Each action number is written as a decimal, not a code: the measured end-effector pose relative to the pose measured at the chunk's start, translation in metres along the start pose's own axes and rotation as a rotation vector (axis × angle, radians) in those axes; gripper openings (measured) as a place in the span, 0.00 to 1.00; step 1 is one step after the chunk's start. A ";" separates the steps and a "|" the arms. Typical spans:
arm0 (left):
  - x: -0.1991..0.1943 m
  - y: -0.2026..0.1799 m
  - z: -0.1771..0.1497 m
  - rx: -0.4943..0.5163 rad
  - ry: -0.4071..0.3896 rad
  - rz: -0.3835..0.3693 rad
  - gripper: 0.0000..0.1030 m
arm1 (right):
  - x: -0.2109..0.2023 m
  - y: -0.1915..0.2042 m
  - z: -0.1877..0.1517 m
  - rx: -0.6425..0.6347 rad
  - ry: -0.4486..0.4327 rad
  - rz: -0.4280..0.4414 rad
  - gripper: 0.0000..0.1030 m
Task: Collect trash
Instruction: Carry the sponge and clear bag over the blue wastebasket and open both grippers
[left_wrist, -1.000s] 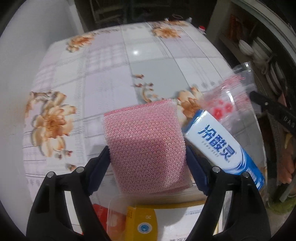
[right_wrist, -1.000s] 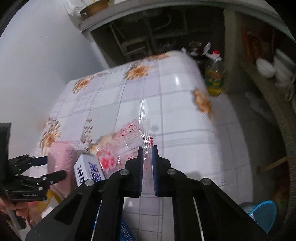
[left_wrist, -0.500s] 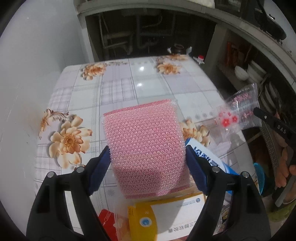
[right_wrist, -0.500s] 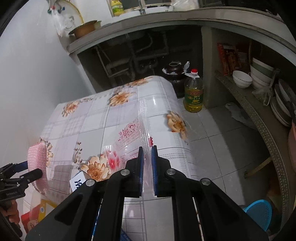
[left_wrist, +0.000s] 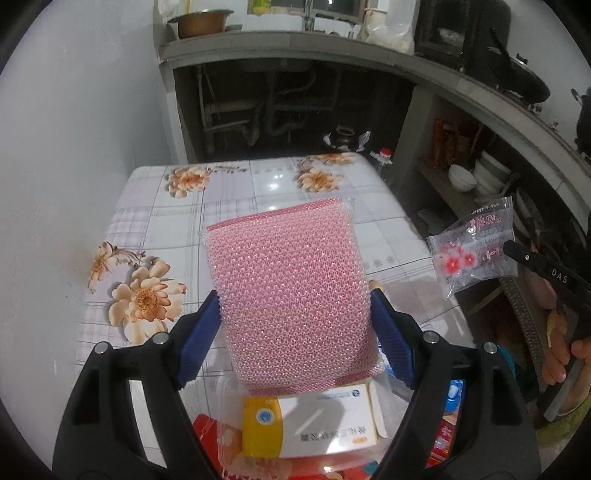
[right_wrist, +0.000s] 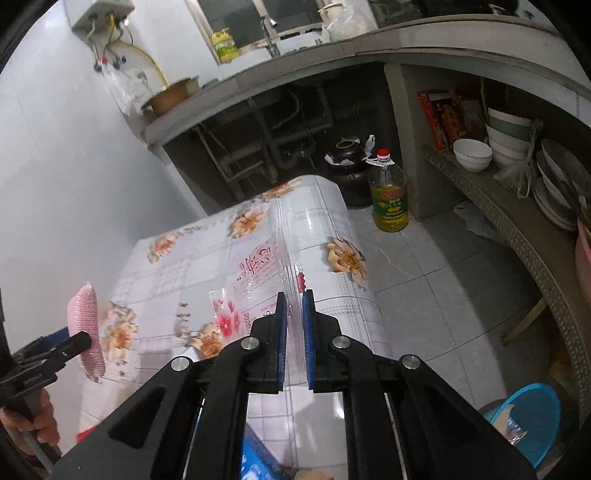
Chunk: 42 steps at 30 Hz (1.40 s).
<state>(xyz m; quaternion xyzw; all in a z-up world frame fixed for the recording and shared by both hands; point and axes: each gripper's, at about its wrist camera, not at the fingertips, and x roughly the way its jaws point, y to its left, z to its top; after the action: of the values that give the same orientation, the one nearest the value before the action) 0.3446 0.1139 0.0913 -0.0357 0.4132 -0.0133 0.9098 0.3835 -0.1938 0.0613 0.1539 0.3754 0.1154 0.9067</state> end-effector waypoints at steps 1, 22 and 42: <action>-0.005 -0.002 0.000 0.002 -0.006 -0.002 0.73 | -0.008 -0.003 -0.002 0.008 -0.009 0.006 0.08; -0.078 -0.147 -0.034 0.158 -0.028 -0.288 0.73 | -0.152 -0.131 -0.095 0.321 -0.132 0.064 0.08; -0.001 -0.407 -0.136 0.467 0.297 -0.506 0.74 | -0.228 -0.321 -0.242 0.721 -0.162 -0.149 0.08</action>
<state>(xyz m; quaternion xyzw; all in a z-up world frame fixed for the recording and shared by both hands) 0.2439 -0.2989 0.0333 0.0738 0.5046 -0.3367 0.7915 0.0822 -0.5182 -0.0711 0.4440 0.3293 -0.1029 0.8269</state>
